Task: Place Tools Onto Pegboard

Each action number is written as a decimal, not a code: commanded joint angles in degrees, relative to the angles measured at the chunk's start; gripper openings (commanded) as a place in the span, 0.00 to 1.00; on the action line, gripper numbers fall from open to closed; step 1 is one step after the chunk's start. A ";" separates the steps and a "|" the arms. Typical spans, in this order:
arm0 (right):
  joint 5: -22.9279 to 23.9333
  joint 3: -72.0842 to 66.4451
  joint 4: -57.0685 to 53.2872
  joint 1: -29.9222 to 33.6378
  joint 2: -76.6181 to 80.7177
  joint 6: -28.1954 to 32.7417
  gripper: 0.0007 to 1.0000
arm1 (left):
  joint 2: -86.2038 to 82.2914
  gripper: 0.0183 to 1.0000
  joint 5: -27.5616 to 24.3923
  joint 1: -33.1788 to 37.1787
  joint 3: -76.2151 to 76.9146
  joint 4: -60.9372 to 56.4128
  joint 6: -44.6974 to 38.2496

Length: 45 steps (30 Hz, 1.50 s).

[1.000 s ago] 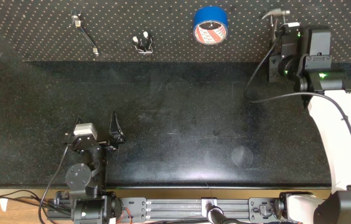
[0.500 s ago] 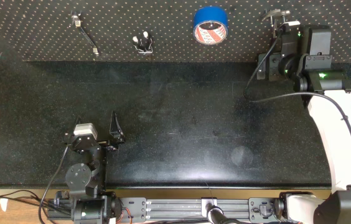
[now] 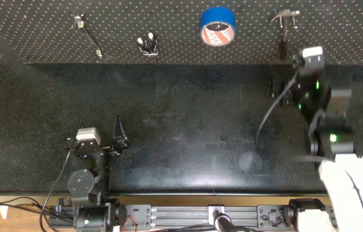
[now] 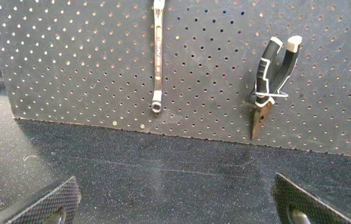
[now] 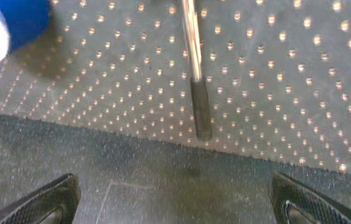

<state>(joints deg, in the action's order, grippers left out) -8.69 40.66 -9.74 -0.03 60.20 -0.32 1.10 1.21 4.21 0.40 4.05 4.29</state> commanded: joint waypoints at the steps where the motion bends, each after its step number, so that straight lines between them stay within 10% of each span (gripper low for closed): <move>1: 0.81 -11.17 6.32 -0.20 -10.03 -2.19 0.98 | -0.31 1.00 -0.22 0.28 -0.09 0.46 -0.74; 16: 5.25 -38.99 27.67 -0.17 -34.42 -14.27 0.98 | -0.31 1.00 -0.22 0.28 -0.09 0.46 -0.74; 45: 2.34 -40.44 5.97 -1.03 -60.17 -14.25 0.98 | -0.31 1.00 -0.22 0.28 -0.09 0.46 -0.74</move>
<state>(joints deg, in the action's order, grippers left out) -4.80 0.36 -3.49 -0.78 0.84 -13.89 1.10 1.19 4.21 0.40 4.08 4.29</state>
